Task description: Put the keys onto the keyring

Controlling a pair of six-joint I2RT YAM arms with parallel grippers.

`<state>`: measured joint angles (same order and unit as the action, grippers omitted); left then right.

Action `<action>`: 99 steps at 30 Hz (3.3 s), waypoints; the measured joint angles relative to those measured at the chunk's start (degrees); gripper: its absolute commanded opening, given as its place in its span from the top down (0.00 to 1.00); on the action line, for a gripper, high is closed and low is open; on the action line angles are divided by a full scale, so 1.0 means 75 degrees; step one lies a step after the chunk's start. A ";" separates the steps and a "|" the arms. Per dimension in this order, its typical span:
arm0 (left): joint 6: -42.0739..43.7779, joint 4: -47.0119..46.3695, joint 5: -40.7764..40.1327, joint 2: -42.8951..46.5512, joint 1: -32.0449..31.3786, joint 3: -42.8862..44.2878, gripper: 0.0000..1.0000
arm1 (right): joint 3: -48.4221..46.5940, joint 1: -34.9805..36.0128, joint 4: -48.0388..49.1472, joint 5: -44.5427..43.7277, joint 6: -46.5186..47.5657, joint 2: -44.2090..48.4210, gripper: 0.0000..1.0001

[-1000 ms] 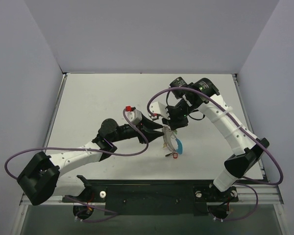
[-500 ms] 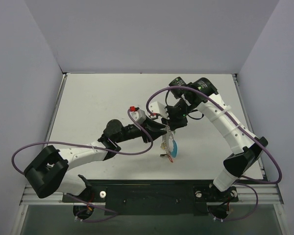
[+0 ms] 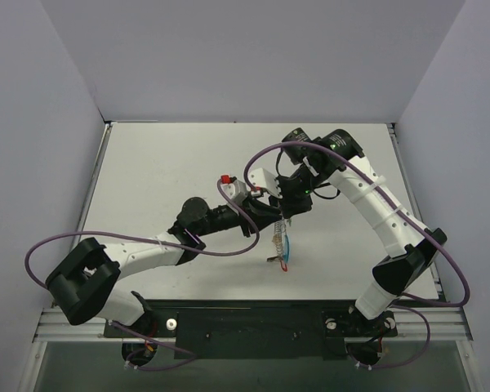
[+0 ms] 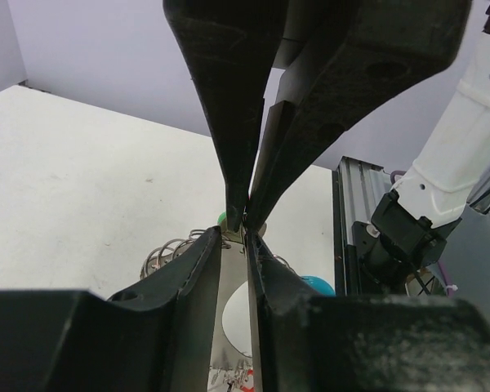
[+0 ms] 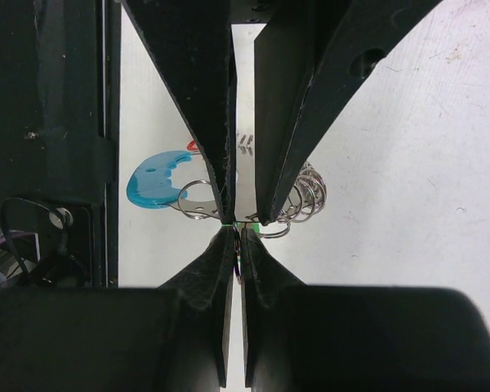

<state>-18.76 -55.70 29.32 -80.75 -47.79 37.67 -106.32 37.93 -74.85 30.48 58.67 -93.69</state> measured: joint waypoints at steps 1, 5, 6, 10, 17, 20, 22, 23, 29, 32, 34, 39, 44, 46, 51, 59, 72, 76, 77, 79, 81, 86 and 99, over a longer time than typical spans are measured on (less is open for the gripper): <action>-0.0012 -0.0009 0.0009 -0.0012 0.0000 0.0015 0.73 | 0.0000 -0.0006 0.0000 0.0012 -0.0009 0.0000 1.00; -0.0035 -0.0044 0.0067 -0.0076 0.0000 0.0055 0.73 | 0.0000 -0.0035 -0.0009 0.0017 -0.0012 0.0000 1.00; -0.0044 -0.0035 0.0073 -0.0087 0.0000 0.0076 0.73 | 0.0000 -0.0050 -0.0012 0.0026 -0.0009 0.0000 1.00; -0.0061 -0.0035 0.0131 -0.0119 0.0000 0.0105 0.73 | 0.0000 -0.0067 -0.0035 0.0050 -0.0012 0.0000 1.00; -0.0096 0.0000 0.0274 -0.0239 0.0017 0.0239 0.73 | 0.0000 -0.0154 -0.0087 0.0076 -0.0015 0.0003 1.00; -0.0157 -0.0006 0.0344 -0.0251 0.0023 0.0242 0.71 | 0.0000 -0.0160 -0.0105 0.0073 -0.0047 0.0003 1.00; -0.0221 -0.0023 0.0367 -0.0262 0.0023 0.0242 0.70 | 0.0000 -0.0160 -0.0108 0.0073 -0.0085 0.0003 1.00; -0.0251 -0.0038 0.0382 -0.0268 0.0026 0.0242 0.69 | 0.0000 -0.0160 -0.0111 0.0073 -0.0099 0.0003 1.00; -0.0434 -0.0175 0.0428 -0.0335 0.0029 0.0242 0.70 | 0.0000 -0.0160 -0.0105 0.0070 -0.0245 0.0003 1.00; -0.0504 -0.0239 0.0469 -0.0379 0.0026 0.0242 0.71 | 0.0000 -0.0166 -0.0099 0.0076 -0.0332 0.0003 1.00; -0.0557 -0.0262 0.0484 -0.0405 0.0026 0.0242 0.72 | 0.0000 -0.0181 -0.0096 0.0082 -0.0402 0.0003 1.00; -0.0592 -0.0259 0.0571 -0.0495 0.0017 0.0256 0.83 | 0.0000 -0.0242 0.0017 0.0111 -0.0568 0.0003 1.00; -0.0618 -0.0271 0.0638 -0.0571 0.0029 0.0286 1.00 | 0.0000 -0.0262 0.0000 0.0137 -0.0688 0.0003 1.00; -0.0627 -0.0283 0.0644 -0.0583 0.0032 0.0289 1.00 | 0.0003 -0.0262 -0.0006 0.0137 -0.0697 0.0003 1.00; -0.0673 -0.0297 0.0641 -0.0583 0.0038 0.0289 1.00 | 0.0003 -0.0262 -0.0006 0.0140 -0.0699 0.0003 1.00; -0.1192 -0.0985 0.0411 -0.0571 0.0201 -0.0134 1.00 | 0.0003 -0.0490 0.0073 0.0679 -0.0769 0.0006 0.60; -0.2075 -0.2005 0.0131 -0.0207 0.0452 -0.0557 1.00 | -0.0163 -0.1553 0.0020 0.2684 -0.0536 0.0067 0.59; -0.2314 -0.1906 -0.0286 0.0009 0.0452 -0.0592 1.00 | -0.0137 -0.1483 0.0350 0.3080 -0.1154 0.0067 0.59; -0.2346 -0.1821 -0.0382 0.0093 0.0452 -0.0595 1.00 | -0.0137 -0.1466 0.0446 0.3089 -0.1346 0.0067 0.59; -0.2401 -0.1501 -0.0697 0.0329 0.0452 -0.0595 1.00 | -0.0137 -0.1440 0.0892 0.3045 -0.2110 0.0067 0.60; -0.2416 -0.1137 -0.1005 0.0586 0.0452 -0.0595 1.00 | -0.0128 -0.1428 0.1390 0.2975 -0.2894 0.0067 0.60; -0.2413 -0.0245 -0.1667 0.0973 0.0452 -0.0592 1.00 | 0.0064 -0.1343 0.2235 0.2579 -0.4243 0.0111 0.61; -0.2410 0.1032 -0.2573 0.1099 0.0452 -0.0589 1.00 | 0.0184 -0.0650 0.3010 0.1431 -0.5438 0.0122 0.60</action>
<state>-36.84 -47.97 10.02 -72.51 -44.40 33.26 -104.95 33.06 -52.27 41.21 17.89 -92.77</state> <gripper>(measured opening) 0.015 0.395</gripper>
